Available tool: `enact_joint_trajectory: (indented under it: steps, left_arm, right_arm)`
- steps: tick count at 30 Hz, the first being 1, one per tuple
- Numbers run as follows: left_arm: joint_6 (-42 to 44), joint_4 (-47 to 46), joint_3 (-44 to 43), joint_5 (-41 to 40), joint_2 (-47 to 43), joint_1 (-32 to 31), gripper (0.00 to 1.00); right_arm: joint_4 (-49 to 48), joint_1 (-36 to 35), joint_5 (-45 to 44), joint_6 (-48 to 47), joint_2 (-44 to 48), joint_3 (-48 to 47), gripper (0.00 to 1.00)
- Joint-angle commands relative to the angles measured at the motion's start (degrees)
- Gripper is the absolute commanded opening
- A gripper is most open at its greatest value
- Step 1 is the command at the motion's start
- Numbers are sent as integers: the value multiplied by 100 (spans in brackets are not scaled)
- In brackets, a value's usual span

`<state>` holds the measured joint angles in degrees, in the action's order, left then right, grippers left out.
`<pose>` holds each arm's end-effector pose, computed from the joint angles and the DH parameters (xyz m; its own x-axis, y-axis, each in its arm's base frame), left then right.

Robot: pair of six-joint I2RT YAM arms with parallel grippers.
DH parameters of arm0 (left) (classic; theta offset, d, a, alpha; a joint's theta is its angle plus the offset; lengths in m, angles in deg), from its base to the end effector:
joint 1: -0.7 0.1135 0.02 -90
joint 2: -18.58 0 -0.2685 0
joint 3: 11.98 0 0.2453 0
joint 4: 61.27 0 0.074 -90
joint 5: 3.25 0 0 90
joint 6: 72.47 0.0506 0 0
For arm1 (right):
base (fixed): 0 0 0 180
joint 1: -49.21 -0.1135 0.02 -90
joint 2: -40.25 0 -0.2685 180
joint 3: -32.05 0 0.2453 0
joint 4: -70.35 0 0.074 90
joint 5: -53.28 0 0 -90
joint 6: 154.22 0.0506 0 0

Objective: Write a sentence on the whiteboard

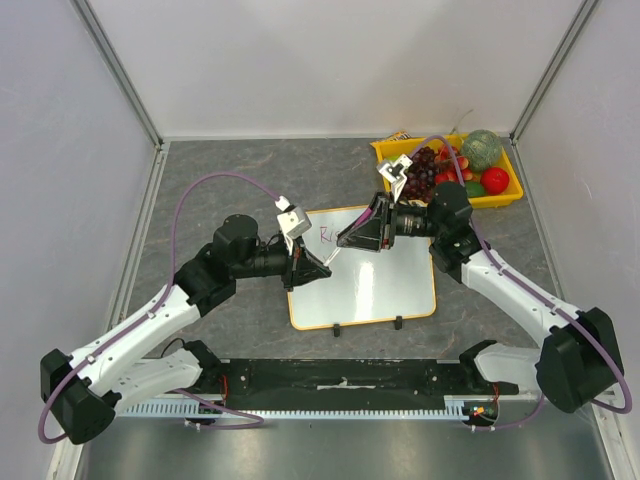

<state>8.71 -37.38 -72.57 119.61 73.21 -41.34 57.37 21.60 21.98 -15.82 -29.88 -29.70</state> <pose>0.1446 -0.1673 0.3220 -0.3710 0.1611 -0.9146 0.8997 0.3065 -0.3109 0.2204 0.1641 0.3383 -0.6972 0.0738 -0.7130 -0.7141 0.0158 0.6999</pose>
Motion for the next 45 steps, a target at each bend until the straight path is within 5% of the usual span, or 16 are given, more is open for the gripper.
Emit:
enact_joint_trajectory:
  steps: [1, 9, 13, 15, 17, 20, 22, 27, 34, 40, 45]
  left_arm:
    - [258, -95, -138, -52, -128, -32, 2]
    - [249, -165, -94, -17, -84, -32, 2]
    - [258, -165, -94, 10, -75, -41, 2]
    - [258, -165, -76, -16, -110, -32, 2]
    - [214, -183, -33, -104, -137, -41, 2]
    - [4, -174, 29, -507, -181, -41, 55]
    - [-119, -139, 90, -797, -198, -32, 69]
    - [-523, 80, 275, -1991, -260, -15, 85]
    - [-1253, 590, 512, -2767, -102, 695, 89]
    - [-1895, 92, 1320, -1549, -163, 2444, 88]
    - [-2369, -2410, 2190, 525, 248, 2974, 88]
  right_arm:
    - [305, -51, 160, -199, -18, -286, 40]
    - [297, -165, 134, -226, -62, -251, 37]
    - [279, -183, 116, -217, -124, -242, 21]
    - [288, -191, 98, -217, -133, -242, 0]
    - [314, -192, 54, -278, -124, -224, 0]
    - [568, -192, -68, -515, -98, -250, 0]
    - [831, -192, -218, -743, -54, -277, 0]
    - [1938, -183, -1209, -1622, 139, -400, 0]
    - [2493, -174, -2572, -2247, 587, -268, 0]
    - [2564, -174, -2776, -2414, 720, -189, 0]
    - [2555, -174, -2776, -2432, 711, -154, 0]
